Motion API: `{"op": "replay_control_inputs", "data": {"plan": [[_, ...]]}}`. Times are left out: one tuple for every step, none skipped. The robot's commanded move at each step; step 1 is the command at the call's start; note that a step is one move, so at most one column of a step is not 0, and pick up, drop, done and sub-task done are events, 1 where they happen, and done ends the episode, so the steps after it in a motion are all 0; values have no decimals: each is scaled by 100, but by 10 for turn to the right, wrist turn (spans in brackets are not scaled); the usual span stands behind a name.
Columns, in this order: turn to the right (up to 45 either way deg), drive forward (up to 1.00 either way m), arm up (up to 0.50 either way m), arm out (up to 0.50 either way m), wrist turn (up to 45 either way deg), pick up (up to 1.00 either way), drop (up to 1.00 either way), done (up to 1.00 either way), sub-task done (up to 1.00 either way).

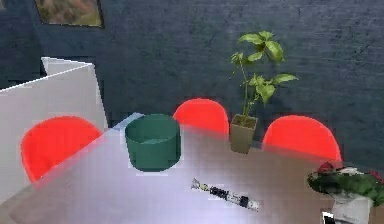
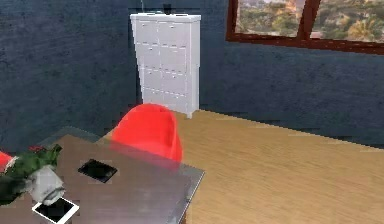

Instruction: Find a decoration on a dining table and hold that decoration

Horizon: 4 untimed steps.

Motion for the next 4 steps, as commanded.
{"op": "replay_control_inputs", "data": {"plan": [[-360,0,0,0,0,0,0,0,0],[0,0,50,0,0,0,0,0,0],[0,0,32,0,0,0,0,0,0],[0,0,0,44,0,0,0,0,0]]}}
